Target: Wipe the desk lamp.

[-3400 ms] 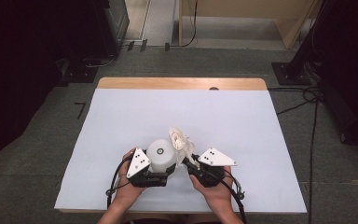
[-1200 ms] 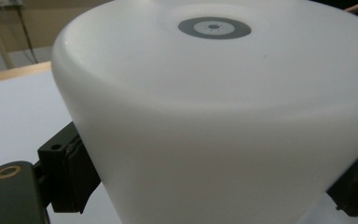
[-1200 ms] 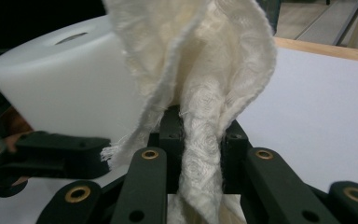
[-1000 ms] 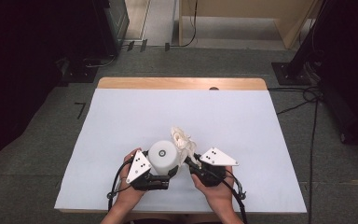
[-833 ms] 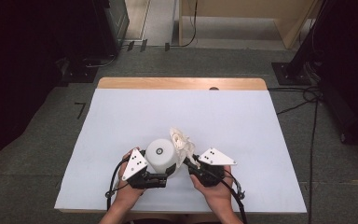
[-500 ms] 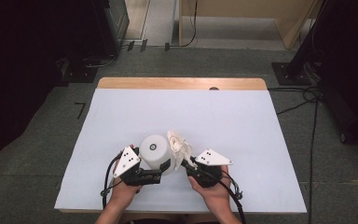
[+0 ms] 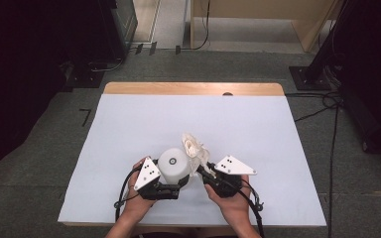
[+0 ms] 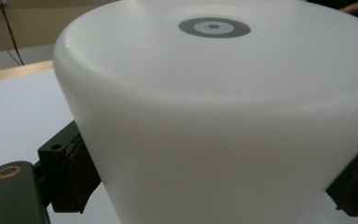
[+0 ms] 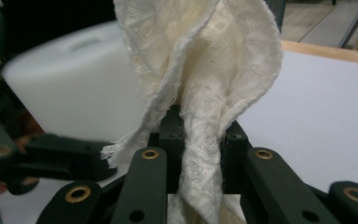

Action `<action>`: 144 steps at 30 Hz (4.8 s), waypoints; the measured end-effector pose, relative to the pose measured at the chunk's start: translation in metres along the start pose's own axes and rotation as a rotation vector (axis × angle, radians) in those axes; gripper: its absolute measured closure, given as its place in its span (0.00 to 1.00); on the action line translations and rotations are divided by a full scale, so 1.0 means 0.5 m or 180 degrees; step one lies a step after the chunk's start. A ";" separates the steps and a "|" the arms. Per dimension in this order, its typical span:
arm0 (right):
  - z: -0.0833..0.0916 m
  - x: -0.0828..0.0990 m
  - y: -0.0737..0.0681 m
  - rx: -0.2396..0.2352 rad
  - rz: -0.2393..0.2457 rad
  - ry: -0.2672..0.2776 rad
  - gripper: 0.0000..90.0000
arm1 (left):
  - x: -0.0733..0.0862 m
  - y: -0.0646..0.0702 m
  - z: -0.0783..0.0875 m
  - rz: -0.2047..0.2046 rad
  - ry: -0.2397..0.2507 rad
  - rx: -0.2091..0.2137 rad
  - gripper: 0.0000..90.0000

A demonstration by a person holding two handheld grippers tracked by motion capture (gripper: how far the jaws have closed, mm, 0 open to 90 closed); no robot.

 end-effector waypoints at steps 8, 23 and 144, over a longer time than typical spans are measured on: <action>-0.002 0.020 0.032 0.0169 -0.0126 -0.0018 0.85 | 0.020 -0.038 -0.013 -0.0103 0.0053 -0.0271 0.09; 0.005 0.024 0.045 0.0225 -0.0093 -0.0022 0.85 | 0.077 -0.089 -0.036 -0.0078 -0.0157 -0.0594 0.09; -0.050 0.031 0.000 -0.0267 -0.0258 -0.0213 0.84 | -0.003 -0.054 0.029 0.0361 0.0214 -0.0265 0.09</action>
Point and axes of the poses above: each handheld gripper's, and its own axes: z roughly backward along the jaws, x roughly out of its underside, y roughly to its right, the point moved 7 cm from there along -z, roughly forward along the jaws, and after that the axes turned 11 degrees about -x, right-handed, at the moved point
